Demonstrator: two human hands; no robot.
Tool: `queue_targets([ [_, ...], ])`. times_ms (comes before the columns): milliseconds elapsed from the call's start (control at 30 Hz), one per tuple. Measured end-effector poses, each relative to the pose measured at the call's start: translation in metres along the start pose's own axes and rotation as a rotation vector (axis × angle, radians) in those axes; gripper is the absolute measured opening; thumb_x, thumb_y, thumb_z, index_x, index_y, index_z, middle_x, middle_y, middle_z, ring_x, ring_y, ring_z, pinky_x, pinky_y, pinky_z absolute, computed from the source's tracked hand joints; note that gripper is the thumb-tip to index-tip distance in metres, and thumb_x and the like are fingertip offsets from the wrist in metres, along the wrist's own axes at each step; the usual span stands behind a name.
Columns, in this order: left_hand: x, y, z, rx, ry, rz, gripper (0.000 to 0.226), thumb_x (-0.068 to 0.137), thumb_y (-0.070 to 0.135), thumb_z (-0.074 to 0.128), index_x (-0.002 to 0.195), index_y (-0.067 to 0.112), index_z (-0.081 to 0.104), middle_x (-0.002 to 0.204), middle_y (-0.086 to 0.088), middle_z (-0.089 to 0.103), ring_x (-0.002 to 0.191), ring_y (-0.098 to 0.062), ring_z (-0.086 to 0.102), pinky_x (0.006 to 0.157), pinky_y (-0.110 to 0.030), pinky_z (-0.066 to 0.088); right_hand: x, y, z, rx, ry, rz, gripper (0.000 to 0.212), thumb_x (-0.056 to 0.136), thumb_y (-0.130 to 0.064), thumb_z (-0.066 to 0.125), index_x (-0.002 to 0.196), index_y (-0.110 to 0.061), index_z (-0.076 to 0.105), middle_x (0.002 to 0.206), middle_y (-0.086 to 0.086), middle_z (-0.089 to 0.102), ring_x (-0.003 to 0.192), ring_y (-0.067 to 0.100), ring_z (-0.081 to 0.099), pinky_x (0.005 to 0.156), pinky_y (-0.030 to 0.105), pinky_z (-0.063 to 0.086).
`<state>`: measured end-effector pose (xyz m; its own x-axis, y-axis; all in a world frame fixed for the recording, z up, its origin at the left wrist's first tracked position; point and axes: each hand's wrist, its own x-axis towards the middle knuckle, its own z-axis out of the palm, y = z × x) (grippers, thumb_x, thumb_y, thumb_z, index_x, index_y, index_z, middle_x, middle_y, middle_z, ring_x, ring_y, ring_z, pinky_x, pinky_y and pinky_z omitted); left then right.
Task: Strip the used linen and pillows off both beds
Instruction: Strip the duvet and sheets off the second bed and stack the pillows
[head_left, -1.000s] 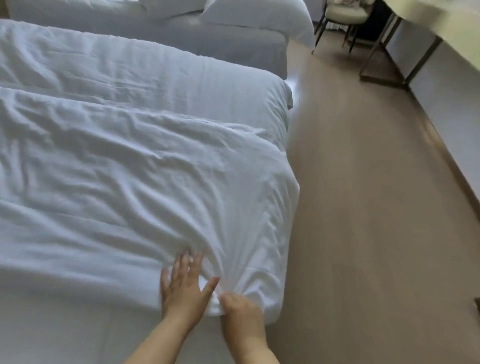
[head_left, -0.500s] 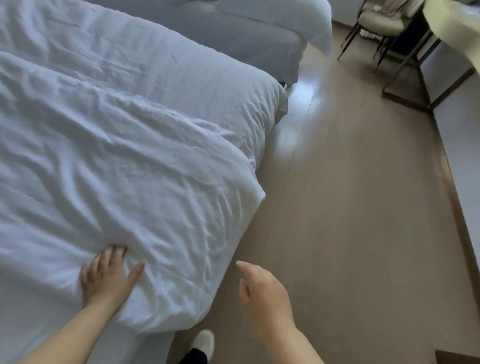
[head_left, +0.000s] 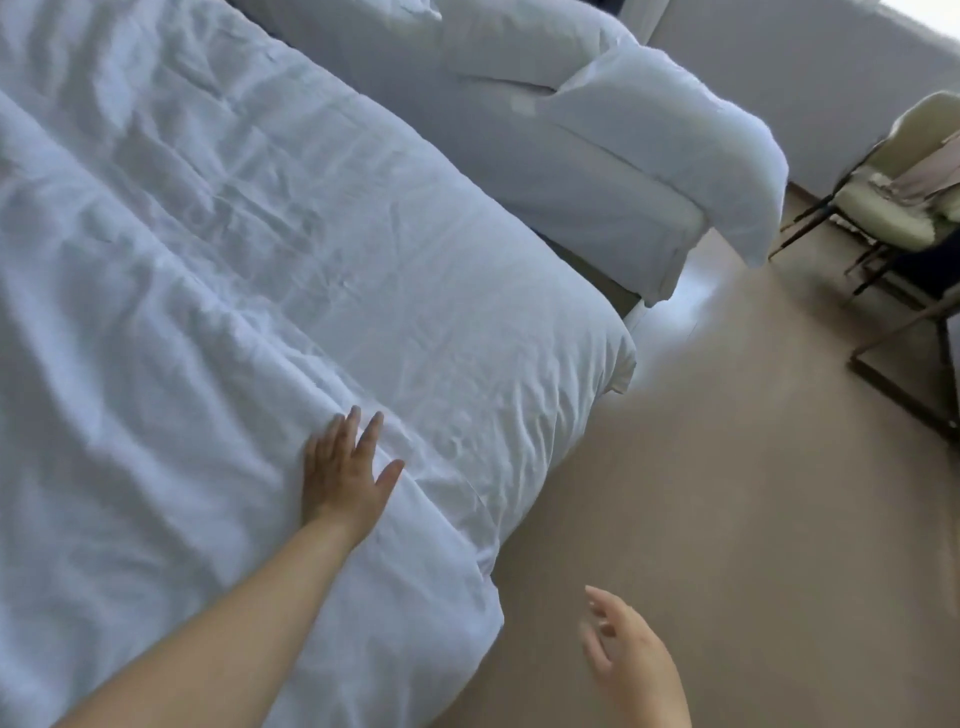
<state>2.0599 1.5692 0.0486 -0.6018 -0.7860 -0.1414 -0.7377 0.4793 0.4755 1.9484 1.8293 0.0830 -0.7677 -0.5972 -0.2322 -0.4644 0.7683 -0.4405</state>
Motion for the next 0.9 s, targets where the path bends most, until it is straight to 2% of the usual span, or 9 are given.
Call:
queue_targets([
  [67,0.048,0.018,0.014,0.038,-0.036,0.010,0.062,0.096,0.046,0.030,0.148,0.023,0.005,0.157,-0.003,-0.002,0.145,-0.017,-0.001,0.115,-0.033,-0.003,0.049,0.006,-0.011,0.096,-0.082,0.097,0.029,0.084,-0.027,0.053,0.100,-0.050,0.056,0.117,0.004,0.060,0.076,-0.016,0.052,0.067,0.004,0.037],
  [100,0.071,0.024,0.022,0.042,-0.039,0.006,0.062,0.096,0.046,0.028,0.148,0.024,0.002,0.157,-0.002,-0.005,0.145,-0.017,-0.003,0.115,-0.032,-0.003,0.076,0.011,-0.014,0.119,-0.120,0.152,0.026,0.088,-0.023,0.055,0.110,-0.035,0.062,0.123,0.006,0.058,0.079,-0.007,0.052,0.068,0.008,0.034],
  [133,0.093,0.029,0.031,0.048,-0.037,0.002,0.063,0.096,0.046,0.028,0.148,0.024,0.001,0.157,-0.002,-0.006,0.145,-0.017,-0.004,0.116,-0.032,-0.003,0.107,0.017,-0.019,0.134,-0.122,0.175,0.036,0.090,-0.016,0.057,0.125,-0.022,0.055,0.126,0.007,0.056,0.087,0.003,0.050,0.074,0.015,0.034],
  [200,0.135,0.043,0.048,0.055,-0.029,-0.021,0.064,0.096,0.047,0.027,0.148,0.024,-0.001,0.157,-0.002,-0.006,0.145,-0.017,-0.004,0.116,-0.033,-0.003,0.169,0.025,-0.028,0.195,-0.096,0.224,0.047,0.088,-0.010,0.058,0.133,-0.013,0.045,0.130,0.011,0.053,0.098,0.016,0.049,0.085,0.026,0.038],
  [367,0.246,0.107,0.087,0.055,0.089,-0.025,0.062,0.095,0.050,0.026,0.148,0.023,0.008,0.158,-0.002,0.000,0.145,-0.016,-0.001,0.111,-0.028,-0.007,0.323,0.043,-0.053,0.300,-0.013,0.169,0.046,0.090,-0.012,0.057,0.134,-0.011,0.044,0.135,0.008,0.049,0.122,0.023,0.047,0.101,0.033,0.036],
  [467,0.308,0.138,0.117,0.075,0.259,-0.096,0.079,0.081,0.059,0.016,0.141,0.013,0.035,0.150,-0.013,0.030,0.140,-0.027,0.025,0.107,-0.031,-0.001,0.423,0.066,-0.068,0.333,-0.039,0.111,0.047,0.091,-0.019,0.056,0.135,-0.015,0.043,0.140,0.005,0.045,0.130,0.021,0.040,0.109,0.038,0.032],
  [567,0.341,0.140,0.141,0.142,0.374,-0.066,0.064,0.080,0.044,0.033,0.121,0.002,0.058,0.125,-0.024,0.057,0.121,-0.032,0.049,0.107,-0.033,0.012,0.514,0.078,-0.078,0.383,-0.093,0.130,0.047,0.094,-0.023,0.050,0.139,-0.017,0.038,0.143,0.001,0.040,0.134,0.018,0.035,0.112,0.039,0.029],
  [700,0.346,0.128,0.152,0.246,0.449,-0.048,0.052,0.084,0.037,0.036,0.121,0.005,0.053,0.123,-0.025,0.058,0.120,-0.029,0.038,0.112,-0.029,0.008,0.617,0.068,-0.063,0.338,-0.297,0.176,0.051,0.095,-0.033,0.047,0.142,-0.019,0.033,0.148,0.001,0.035,0.135,0.019,0.034,0.112,0.033,0.027],
  [900,0.359,0.116,0.156,0.327,0.374,-0.066,0.056,0.095,0.045,0.016,0.124,0.006,0.045,0.127,-0.024,0.051,0.121,-0.033,0.037,0.114,-0.026,0.001,0.691,0.039,-0.013,0.387,-0.584,0.301,0.078,0.088,-0.047,0.053,0.149,-0.021,0.011,0.152,-0.001,0.025,0.135,0.021,0.034,0.101,0.031,0.031],
])
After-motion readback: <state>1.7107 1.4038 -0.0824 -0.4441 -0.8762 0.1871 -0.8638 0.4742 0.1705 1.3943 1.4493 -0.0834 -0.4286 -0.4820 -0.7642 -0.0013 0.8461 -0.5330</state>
